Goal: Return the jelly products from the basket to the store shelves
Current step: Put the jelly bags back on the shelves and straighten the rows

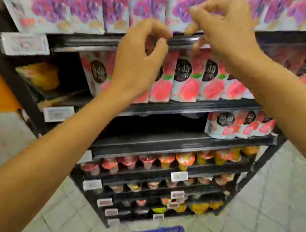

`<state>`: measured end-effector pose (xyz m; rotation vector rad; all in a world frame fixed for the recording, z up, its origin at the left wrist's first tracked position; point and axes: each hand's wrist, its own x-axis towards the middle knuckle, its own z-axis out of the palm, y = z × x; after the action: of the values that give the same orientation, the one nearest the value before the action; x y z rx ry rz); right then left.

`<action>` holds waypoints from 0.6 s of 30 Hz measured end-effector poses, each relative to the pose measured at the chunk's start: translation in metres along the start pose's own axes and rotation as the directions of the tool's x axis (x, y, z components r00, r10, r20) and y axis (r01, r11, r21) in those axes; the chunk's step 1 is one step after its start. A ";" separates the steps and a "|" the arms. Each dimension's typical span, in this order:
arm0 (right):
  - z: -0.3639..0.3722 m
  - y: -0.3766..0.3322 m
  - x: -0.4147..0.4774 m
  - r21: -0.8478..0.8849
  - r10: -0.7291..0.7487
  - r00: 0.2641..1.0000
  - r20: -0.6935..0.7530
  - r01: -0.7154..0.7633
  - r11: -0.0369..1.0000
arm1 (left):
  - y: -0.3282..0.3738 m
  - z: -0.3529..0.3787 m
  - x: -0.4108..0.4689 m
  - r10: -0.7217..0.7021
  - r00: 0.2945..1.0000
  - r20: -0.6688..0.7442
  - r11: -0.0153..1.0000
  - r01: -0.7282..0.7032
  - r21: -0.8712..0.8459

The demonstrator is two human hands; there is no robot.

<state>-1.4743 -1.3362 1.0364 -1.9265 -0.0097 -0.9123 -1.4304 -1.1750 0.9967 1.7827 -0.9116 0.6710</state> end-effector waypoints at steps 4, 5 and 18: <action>0.018 0.094 -0.103 -0.011 0.314 0.934 0.172 -0.316 0.949 | -0.064 0.039 -0.128 -0.360 0.910 0.205 0.921 0.381 -0.075; 0.026 0.120 -0.131 -0.024 0.412 0.886 0.213 -0.417 0.909 | -0.083 0.050 -0.164 -0.460 0.856 0.237 0.872 0.485 -0.061; 0.117 0.460 -0.482 -0.428 0.925 0.192 0.327 -0.843 0.326 | -0.257 0.161 -0.591 -0.941 0.034 0.337 0.126 0.959 0.253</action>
<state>-1.5824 -1.3192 0.3683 -1.7888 0.8375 0.4877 -1.5462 -1.1001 0.3468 2.0207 0.2541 -0.7166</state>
